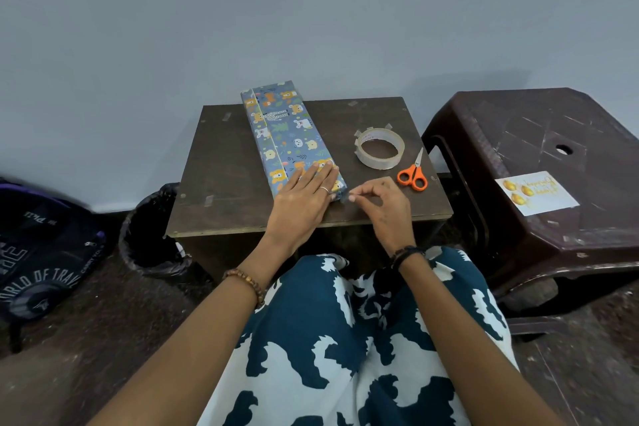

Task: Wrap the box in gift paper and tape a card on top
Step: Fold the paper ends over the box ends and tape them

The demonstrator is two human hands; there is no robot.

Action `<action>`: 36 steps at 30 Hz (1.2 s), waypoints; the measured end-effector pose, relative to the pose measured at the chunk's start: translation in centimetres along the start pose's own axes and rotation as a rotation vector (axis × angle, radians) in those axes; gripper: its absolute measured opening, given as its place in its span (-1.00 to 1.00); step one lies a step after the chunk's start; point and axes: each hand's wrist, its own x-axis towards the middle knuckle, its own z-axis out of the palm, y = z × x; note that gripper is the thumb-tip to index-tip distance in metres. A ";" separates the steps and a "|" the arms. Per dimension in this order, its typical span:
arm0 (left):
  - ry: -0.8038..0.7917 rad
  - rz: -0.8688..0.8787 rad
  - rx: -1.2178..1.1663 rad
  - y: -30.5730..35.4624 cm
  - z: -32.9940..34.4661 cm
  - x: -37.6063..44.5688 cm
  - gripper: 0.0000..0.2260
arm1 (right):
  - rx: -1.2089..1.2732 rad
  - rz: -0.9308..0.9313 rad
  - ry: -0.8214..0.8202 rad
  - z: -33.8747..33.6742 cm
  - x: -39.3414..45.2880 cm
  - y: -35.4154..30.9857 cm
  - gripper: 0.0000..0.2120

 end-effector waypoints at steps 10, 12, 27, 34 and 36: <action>-0.009 0.002 0.011 0.0 -0.2 0.0 -0.63 | -0.061 -0.041 0.050 1.8 -0.4 0.7 -0.97; -0.010 0.006 0.012 0.0 -0.2 0.0 -0.63 | -0.062 -0.053 0.068 2.1 -0.5 0.8 -0.97; 0.002 0.028 -0.004 -0.2 -0.2 0.0 -0.61 | -0.267 -0.267 0.245 4.3 -1.0 1.9 -0.89; 0.023 0.043 -0.003 -0.5 0.1 -0.1 -0.58 | -0.289 -0.327 0.297 4.4 -1.0 2.1 -0.93; 0.037 0.039 0.000 -0.5 0.2 -0.1 -0.60 | -0.283 -0.338 0.307 4.3 -1.0 2.1 -0.94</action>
